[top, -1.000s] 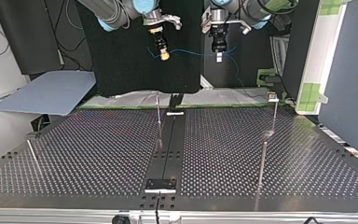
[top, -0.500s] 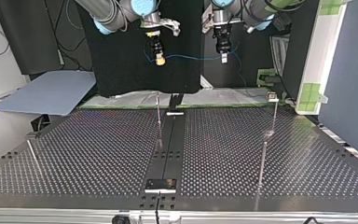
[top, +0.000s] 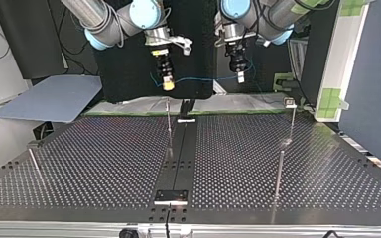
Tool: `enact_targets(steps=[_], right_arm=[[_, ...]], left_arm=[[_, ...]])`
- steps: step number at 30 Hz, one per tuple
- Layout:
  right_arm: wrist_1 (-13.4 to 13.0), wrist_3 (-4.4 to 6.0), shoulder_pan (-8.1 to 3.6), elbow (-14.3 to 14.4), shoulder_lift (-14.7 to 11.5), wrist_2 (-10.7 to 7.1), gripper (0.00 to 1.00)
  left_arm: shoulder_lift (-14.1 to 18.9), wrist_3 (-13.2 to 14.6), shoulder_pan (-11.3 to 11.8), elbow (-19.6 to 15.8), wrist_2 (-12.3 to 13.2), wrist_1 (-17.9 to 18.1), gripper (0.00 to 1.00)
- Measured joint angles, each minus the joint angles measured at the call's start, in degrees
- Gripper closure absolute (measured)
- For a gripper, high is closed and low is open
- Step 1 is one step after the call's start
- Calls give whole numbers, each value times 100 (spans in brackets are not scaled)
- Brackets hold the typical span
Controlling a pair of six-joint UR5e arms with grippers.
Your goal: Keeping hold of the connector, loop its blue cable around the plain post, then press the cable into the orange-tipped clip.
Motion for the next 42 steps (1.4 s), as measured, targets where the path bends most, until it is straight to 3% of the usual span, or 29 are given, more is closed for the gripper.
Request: enact_targets(steps=[6,11,21,26,34,42], right_arm=[[355,-35,-149,-354,-355,-31,100],[642,-39,-275,-642,-643,-103,100],[1230,-46,-341,-1230,-1172,-345,100],[1547,-30,-353,-1488,-1227,-419,100],[1975,3,-413,-1779,-1207,-483,100],[2366,14,-439,-2147,-935,-614,100]], left_arm=[[331,-72,8,330,-87,-333,100],[624,-167,70,623,-308,-625,100],[1195,-159,225,1194,-847,-1197,100],[1493,-99,313,1448,-956,-1492,100],[1939,18,476,1863,-928,-1941,100],[2386,71,679,2262,-724,-2385,100]])
